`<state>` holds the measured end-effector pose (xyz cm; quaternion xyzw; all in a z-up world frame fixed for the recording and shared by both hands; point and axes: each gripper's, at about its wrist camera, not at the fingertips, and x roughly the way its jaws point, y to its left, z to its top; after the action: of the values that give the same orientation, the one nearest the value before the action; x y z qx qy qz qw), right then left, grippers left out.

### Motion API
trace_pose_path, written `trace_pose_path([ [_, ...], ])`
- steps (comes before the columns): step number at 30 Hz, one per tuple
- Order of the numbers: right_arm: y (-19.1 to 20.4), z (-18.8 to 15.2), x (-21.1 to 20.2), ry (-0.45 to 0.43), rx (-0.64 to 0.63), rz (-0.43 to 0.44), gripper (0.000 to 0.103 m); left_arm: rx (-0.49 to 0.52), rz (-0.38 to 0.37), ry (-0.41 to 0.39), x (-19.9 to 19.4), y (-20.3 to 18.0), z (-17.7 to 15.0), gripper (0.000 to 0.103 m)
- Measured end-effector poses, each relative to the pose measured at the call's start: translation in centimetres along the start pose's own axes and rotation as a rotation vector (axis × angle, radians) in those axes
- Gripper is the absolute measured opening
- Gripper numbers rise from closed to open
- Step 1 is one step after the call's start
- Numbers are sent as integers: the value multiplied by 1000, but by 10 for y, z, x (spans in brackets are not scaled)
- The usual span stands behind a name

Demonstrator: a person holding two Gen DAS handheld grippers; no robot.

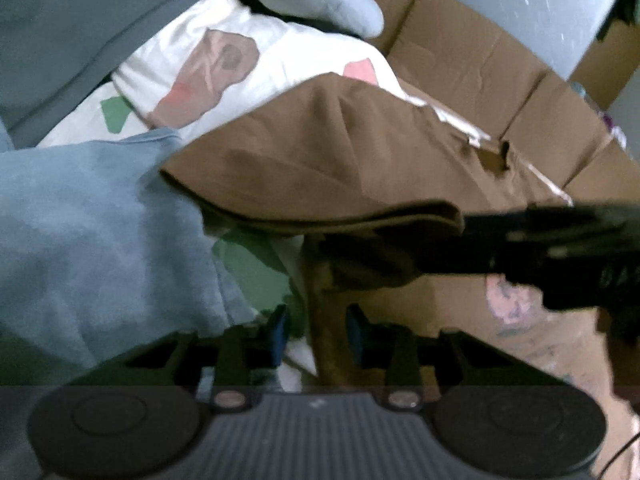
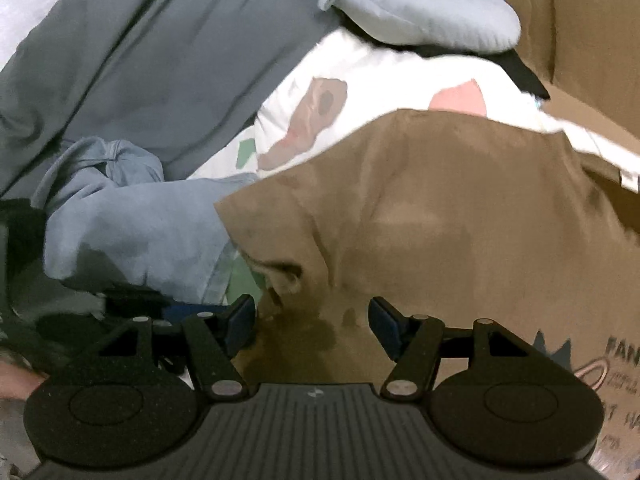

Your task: Fold clothes

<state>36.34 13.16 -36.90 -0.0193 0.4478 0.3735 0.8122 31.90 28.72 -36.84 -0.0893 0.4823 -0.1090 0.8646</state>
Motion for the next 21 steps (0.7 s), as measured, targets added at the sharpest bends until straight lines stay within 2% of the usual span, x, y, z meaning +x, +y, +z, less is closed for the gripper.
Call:
trace_pose_path([
  [4, 12, 13, 6, 14, -63, -54, 67, 41, 39, 7, 9, -7, 3, 32],
  [6, 17, 18, 11, 35, -96, -74, 62, 64, 62, 9, 13, -12, 4, 31],
  [9, 19, 21, 17, 90, -147, -104, 33, 81, 89, 8, 15, -13, 6, 22],
  [10, 19, 21, 20, 114, -164, -115, 18, 82, 96, 8, 15, -13, 6, 15],
  [11, 18, 21, 21, 134, -174, -125, 9, 69, 92, 7, 14, -10, 7, 12],
  [13, 13, 19, 18, 139, -166, -139, 5, 50, 75, 5, 13, -5, 6, 11],
  [21, -8, 6, 0, 112, -75, -164, 0, 38, 75, 9, 11, -1, 6, 8],
])
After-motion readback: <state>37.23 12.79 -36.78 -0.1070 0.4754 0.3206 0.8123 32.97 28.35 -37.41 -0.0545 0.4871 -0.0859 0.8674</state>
